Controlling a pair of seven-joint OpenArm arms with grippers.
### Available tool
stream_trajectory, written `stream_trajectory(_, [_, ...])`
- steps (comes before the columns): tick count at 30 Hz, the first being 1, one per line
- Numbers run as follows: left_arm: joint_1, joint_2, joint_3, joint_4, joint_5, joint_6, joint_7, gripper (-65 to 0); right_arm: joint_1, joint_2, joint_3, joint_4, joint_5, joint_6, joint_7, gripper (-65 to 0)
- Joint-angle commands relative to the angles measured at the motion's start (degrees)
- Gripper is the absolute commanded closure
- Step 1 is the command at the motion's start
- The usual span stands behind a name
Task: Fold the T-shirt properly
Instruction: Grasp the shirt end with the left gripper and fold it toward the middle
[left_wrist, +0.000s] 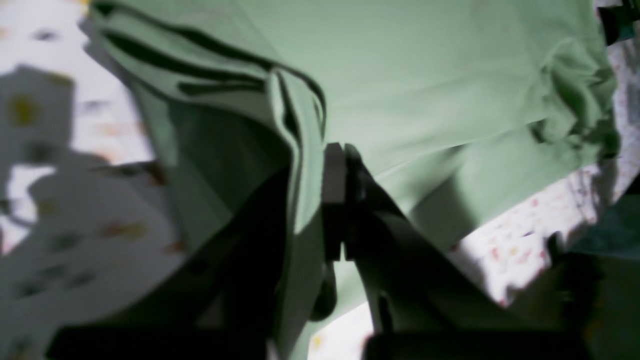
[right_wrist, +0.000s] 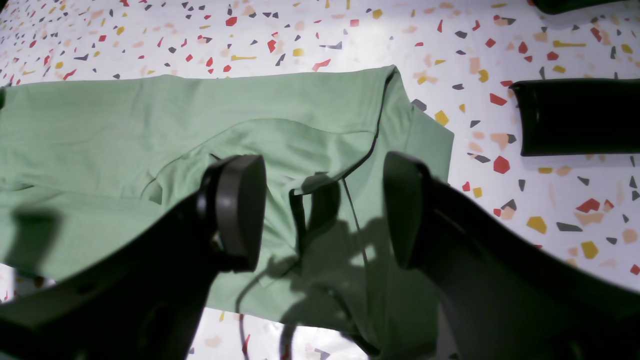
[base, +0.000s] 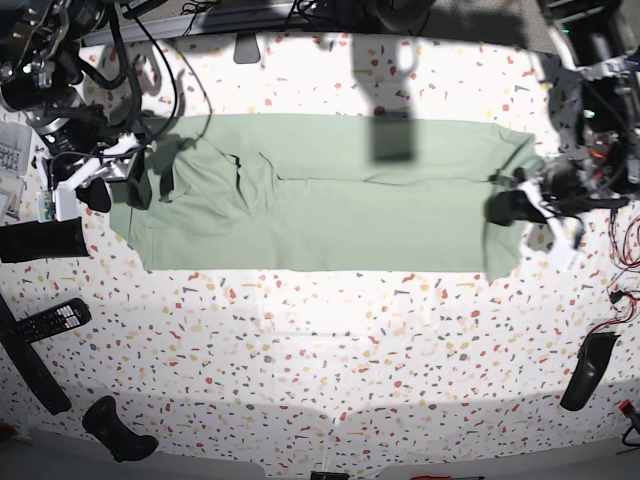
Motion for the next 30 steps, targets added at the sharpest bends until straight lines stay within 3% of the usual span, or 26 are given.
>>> stream_trajectory(1, [-0.72,0.50,-0.24,1.01,-1.40,-0.02,-0.52,0.0,0.28,0.63,0.26,1.16,0.61,0.68,1.29,-36.1])
stream_trajectory(10, [-0.46,9.31,-0.20,1.03,-1.42,-0.02,-1.33,0.0,0.31,0.63,0.26,1.16,0.61,0.72,1.31,-36.1])
stream_trajectory(25, [-0.31,17.55,-0.15,1.01,-1.36,-1.14,-2.47,0.0,0.31,0.63,0.26,1.16,0.61,1.99,1.29,-36.1])
stream_trajectory(30, [-0.28,18.75,-0.13,0.98,-1.33,-1.11,-3.69,0.0,0.31,0.66,0.26,1.16,0.59,2.05,1.07,-36.1])
